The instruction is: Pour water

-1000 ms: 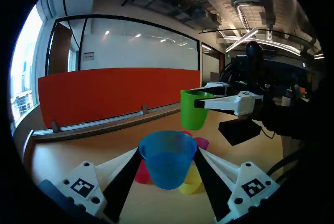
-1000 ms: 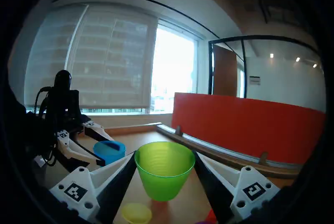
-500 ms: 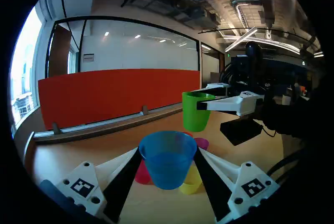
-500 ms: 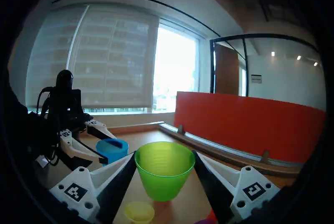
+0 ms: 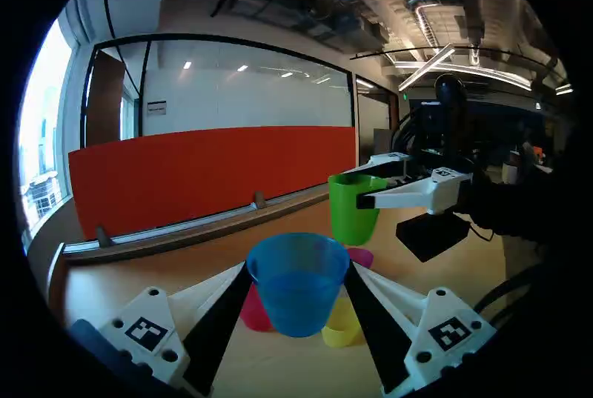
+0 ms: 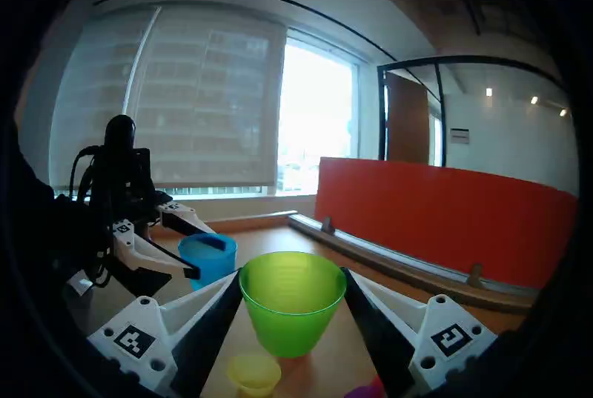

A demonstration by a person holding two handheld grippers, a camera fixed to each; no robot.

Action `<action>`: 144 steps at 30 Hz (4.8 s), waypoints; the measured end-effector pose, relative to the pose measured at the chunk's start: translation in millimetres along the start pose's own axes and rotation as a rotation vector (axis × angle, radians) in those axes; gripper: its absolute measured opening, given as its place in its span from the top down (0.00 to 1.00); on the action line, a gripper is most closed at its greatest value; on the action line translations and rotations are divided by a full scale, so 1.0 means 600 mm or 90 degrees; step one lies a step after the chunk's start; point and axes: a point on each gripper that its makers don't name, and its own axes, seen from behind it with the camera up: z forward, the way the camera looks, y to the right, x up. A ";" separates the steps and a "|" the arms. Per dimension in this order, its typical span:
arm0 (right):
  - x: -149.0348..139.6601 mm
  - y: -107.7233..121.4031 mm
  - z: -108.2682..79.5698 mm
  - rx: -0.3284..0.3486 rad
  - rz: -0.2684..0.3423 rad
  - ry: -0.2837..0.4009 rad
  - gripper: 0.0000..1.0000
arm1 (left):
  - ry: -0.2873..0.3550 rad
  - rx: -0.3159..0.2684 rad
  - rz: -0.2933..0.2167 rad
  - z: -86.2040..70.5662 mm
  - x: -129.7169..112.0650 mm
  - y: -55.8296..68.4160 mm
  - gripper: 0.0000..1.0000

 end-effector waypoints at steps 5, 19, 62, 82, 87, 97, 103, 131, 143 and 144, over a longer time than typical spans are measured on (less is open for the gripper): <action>-0.007 0.000 -0.001 0.001 0.000 -0.005 0.05 | 0.002 0.001 0.008 0.000 0.006 0.000 0.14; -0.021 -0.011 -0.006 0.016 -0.012 -0.019 0.05 | 0.002 0.004 0.034 0.000 0.017 0.004 0.14; -0.082 -0.060 -0.022 0.062 -0.002 -0.053 0.05 | 0.025 0.013 0.112 0.003 0.065 0.004 0.14; -0.102 -0.088 -0.028 0.084 0.004 -0.067 0.05 | 0.030 0.022 0.167 0.004 0.084 0.011 0.14; -0.106 -0.095 -0.028 0.089 0.005 -0.070 0.05 | 0.033 0.025 0.177 0.005 0.090 0.009 0.14; -0.113 -0.107 -0.028 0.101 0.010 -0.073 0.05 | 0.035 0.028 0.205 0.007 0.098 0.013 0.14; -0.117 -0.113 -0.030 0.106 0.010 -0.075 0.05 | 0.037 0.029 0.218 0.010 0.101 0.016 0.14; -0.126 -0.130 -0.032 0.121 0.023 -0.078 0.05 | 0.051 0.030 0.303 0.013 0.123 0.032 0.14; -0.127 -0.138 -0.033 0.127 0.023 -0.077 0.05 | 0.055 0.037 0.333 0.010 0.131 0.032 0.14; -0.127 -0.138 -0.033 0.127 0.023 -0.077 0.05 | 0.055 0.038 0.337 0.009 0.132 0.032 0.14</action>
